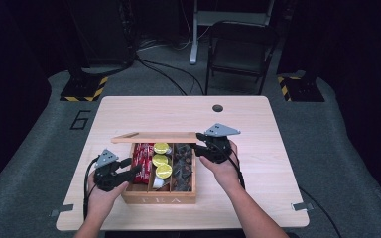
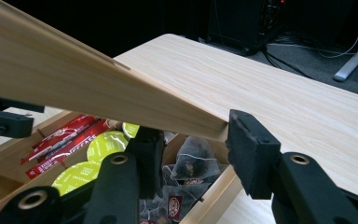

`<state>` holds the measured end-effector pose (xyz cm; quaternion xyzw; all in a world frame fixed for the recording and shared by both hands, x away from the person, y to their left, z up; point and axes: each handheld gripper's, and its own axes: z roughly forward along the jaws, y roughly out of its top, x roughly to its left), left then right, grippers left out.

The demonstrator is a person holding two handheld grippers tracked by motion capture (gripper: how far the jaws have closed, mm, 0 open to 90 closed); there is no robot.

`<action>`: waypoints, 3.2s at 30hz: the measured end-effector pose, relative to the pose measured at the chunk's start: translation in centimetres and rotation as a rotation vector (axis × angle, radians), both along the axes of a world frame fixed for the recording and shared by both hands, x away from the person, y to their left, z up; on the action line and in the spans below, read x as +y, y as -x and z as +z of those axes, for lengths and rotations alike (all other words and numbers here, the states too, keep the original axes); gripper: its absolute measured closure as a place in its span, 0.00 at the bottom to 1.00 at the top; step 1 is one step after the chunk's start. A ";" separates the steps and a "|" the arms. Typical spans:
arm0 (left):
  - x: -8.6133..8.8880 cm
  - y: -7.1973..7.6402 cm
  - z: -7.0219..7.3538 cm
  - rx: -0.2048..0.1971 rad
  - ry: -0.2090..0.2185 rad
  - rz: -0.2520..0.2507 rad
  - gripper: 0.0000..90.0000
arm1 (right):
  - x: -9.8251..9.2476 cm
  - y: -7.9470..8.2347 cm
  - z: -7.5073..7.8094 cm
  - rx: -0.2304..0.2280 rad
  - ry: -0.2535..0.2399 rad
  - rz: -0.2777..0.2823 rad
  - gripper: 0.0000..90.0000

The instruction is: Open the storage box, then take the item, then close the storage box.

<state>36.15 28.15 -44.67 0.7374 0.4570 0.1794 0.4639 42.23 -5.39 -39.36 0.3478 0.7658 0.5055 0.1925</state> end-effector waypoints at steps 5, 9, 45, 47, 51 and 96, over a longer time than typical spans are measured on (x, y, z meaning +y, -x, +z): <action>-0.3 -0.6 -0.5 0.002 -0.002 0.012 0.54 | 0.0 0.0 0.0 0.000 0.001 0.001 0.63; -0.2 -0.7 -0.6 0.007 -0.010 0.014 0.56 | 0.0 0.0 0.0 0.000 0.000 0.000 0.63; -2.0 -1.8 -2.0 0.031 -0.136 0.049 0.75 | 0.0 0.2 -0.1 -0.001 0.000 -0.002 0.63; -2.0 -1.8 -2.0 0.035 -0.135 0.048 0.77 | 0.0 0.2 -0.1 -0.003 0.003 -0.001 0.63; -1.9 -1.7 -1.9 0.040 -0.135 0.049 0.81 | 0.0 0.2 -0.1 -0.004 0.004 0.000 0.63; 0.7 0.4 0.4 0.014 -0.015 0.074 0.98 | -0.2 -0.1 -0.1 0.007 -0.019 0.006 0.63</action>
